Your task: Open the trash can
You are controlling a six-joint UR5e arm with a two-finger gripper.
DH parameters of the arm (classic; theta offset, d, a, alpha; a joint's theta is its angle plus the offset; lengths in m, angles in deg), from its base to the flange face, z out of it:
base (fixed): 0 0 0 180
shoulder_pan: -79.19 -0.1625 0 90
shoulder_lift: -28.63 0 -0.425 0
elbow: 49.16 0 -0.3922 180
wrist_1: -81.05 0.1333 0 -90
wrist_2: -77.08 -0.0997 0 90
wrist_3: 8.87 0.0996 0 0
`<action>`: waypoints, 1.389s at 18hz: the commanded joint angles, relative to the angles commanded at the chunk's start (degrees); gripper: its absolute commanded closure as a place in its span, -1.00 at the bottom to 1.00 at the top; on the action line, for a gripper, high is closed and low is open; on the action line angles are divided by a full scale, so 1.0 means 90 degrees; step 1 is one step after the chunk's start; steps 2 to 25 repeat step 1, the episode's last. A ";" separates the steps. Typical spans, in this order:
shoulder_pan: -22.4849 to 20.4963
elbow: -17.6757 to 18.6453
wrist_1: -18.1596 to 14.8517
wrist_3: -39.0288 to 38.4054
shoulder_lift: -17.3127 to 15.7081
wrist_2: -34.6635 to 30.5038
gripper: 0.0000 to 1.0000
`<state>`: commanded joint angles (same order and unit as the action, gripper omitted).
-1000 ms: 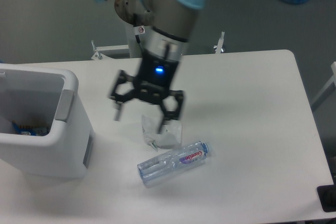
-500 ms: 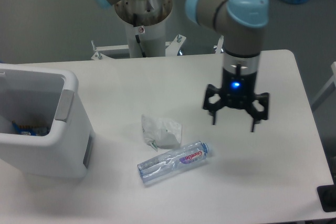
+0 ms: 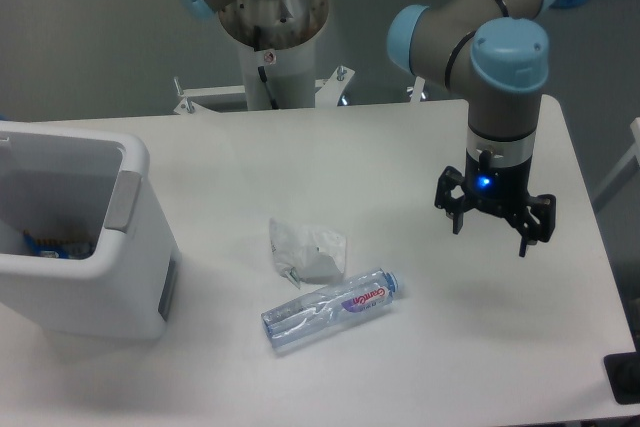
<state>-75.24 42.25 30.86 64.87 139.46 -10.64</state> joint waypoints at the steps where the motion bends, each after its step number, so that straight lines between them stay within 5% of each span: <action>1: 0.0000 -0.0010 0.0000 0.0010 0.0000 0.0000 -1.00; 25: 0.0000 -0.0010 0.0000 0.0010 0.0000 0.0000 -1.00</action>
